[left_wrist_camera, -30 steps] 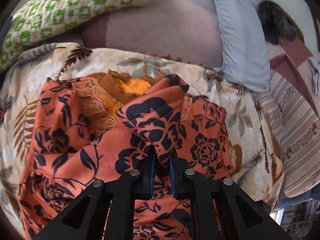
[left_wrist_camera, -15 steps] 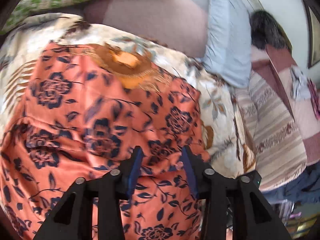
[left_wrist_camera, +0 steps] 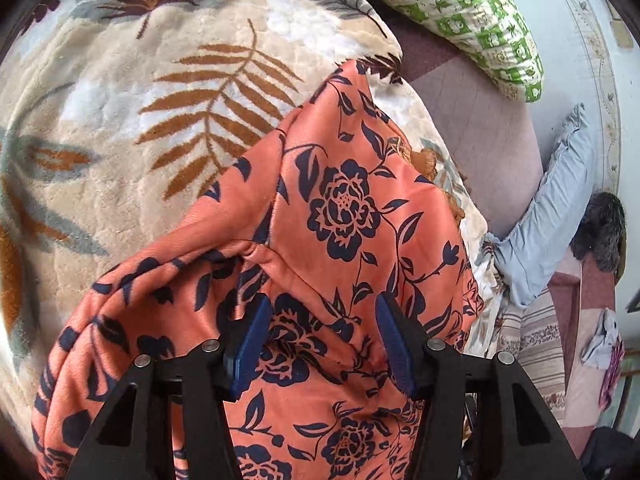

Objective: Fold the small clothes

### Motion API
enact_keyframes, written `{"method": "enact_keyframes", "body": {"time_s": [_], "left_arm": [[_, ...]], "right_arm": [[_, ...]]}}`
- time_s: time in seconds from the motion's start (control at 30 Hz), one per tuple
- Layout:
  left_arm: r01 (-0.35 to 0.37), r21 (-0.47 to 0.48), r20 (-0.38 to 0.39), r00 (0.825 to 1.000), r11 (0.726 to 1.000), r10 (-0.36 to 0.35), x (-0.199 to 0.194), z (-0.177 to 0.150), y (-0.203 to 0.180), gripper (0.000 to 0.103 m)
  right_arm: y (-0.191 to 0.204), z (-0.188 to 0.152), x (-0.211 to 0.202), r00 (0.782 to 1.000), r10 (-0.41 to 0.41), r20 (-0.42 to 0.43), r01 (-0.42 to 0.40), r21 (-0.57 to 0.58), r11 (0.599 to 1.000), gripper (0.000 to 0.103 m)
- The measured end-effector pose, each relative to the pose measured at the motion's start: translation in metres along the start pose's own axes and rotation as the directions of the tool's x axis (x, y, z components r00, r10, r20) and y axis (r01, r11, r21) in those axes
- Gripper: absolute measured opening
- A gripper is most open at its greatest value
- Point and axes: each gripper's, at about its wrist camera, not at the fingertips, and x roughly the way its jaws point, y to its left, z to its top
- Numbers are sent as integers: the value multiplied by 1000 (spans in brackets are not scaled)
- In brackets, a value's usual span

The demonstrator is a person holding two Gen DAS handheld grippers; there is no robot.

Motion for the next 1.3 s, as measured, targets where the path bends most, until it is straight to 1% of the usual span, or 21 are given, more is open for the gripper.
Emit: {"method": "enact_keyframes", "body": {"time_s": [0.03, 0.07, 0.1, 0.13, 0.17, 0.23, 0.3, 0.37, 0.5, 0.6, 0.7, 0.77, 0.83, 0.87, 0.97, 1.0, 1.07, 1.17, 1.23, 1.27, 1.3], "left_arm": [[-17, 15, -1, 1000, 1000, 17, 6, -2, -3, 50], [-44, 29, 1, 999, 999, 44, 14, 0, -8, 44], [-64, 42, -3, 998, 997, 64, 26, 4, -12, 18], [-73, 46, -11, 997, 996, 74, 31, 7, -13, 6], [-71, 39, -5, 997, 997, 72, 33, 11, -15, 6], [-68, 42, 60, 996, 997, 65, 23, 16, -17, 6], [-83, 54, 126, 989, 995, 76, 10, 19, -18, 6], [-60, 38, 120, 991, 997, 55, 11, 24, -13, 7], [-102, 43, 161, 982, 994, 94, 7, 27, -8, 5], [-151, 41, 168, 975, 988, 142, 1, 28, 3, 5], [-69, -12, 119, 990, 998, 70, -9, 25, 20, 5], [-39, -20, 123, 992, 999, 41, -12, 26, 22, 5], [-21, -1, 126, 992, 1000, 21, -15, 27, 16, 5], [-14, 13, 126, 992, 1000, 12, -16, 27, 11, 5], [7, 65, 132, 991, 998, -15, -17, 26, -8, 13], [-5, 85, 132, 991, 996, -6, -15, 26, -15, 18], [-42, 127, 140, 990, 991, 24, -9, 28, -29, 27], [-117, 178, 125, 987, 977, 96, 11, 34, -50, 28], [-167, 211, 120, 982, 963, 144, 23, 37, -62, 26], [-196, 232, 130, 977, 953, 169, 28, 38, -68, 26], [-236, 251, 154, 967, 939, 201, 30, 40, -72, 26]], "right_arm": [[4, -1, 5, 1000, -11, -17, 11, -27, 1000, 61], [11, -1, 10, 999, -36, -31, 33, -70, 997, 40], [19, -1, 13, 996, -71, -52, 64, -125, 990, 3], [30, 2, 16, 993, -101, -62, 88, -183, 979, 5], [46, 7, 12, 994, -99, -42, 86, -245, 966, 4], [89, 22, -14, 998, -19, 63, 41, -372, 927, 4], [121, 39, -41, 981, 59, 187, 33, -453, 891, 4], [128, 59, -41, 973, 41, 225, 69, -462, 884, 4], [105, 70, -2, 976, -94, 195, 176, -459, 871, 4], [67, 68, 16, 969, -178, 173, 237, -430, 871, 4], [30, 65, 18, 968, -216, 128, 248, -353, 902, 8], [21, 63, 16, 969, -230, 92, 248, -338, 908, 9], [22, 65, 5, 972, -210, 105, 233, -334, 913, 10], [24, 68, -2, 973, -193, 126, 224, -329, 917, 14], [34, 81, -13, 973, -150, 174, 200, -315, 928, 44], [38, 85, -10, 974, -148, 173, 197, -316, 928, 45], [45, 92, 6, 976, -168, 141, 207, -340, 918, 45], [54, 94, 39, 941, -310, 133, 337, -394, 855, 42], [63, 93, 53, 940, -319, 120, 337, -449, 827, 10], [74, 92, 54, 941, -310, 135, 336, -485, 808, 8], [87, 89, 47, 952, -256, 169, 307, -517, 799, 8]]}}
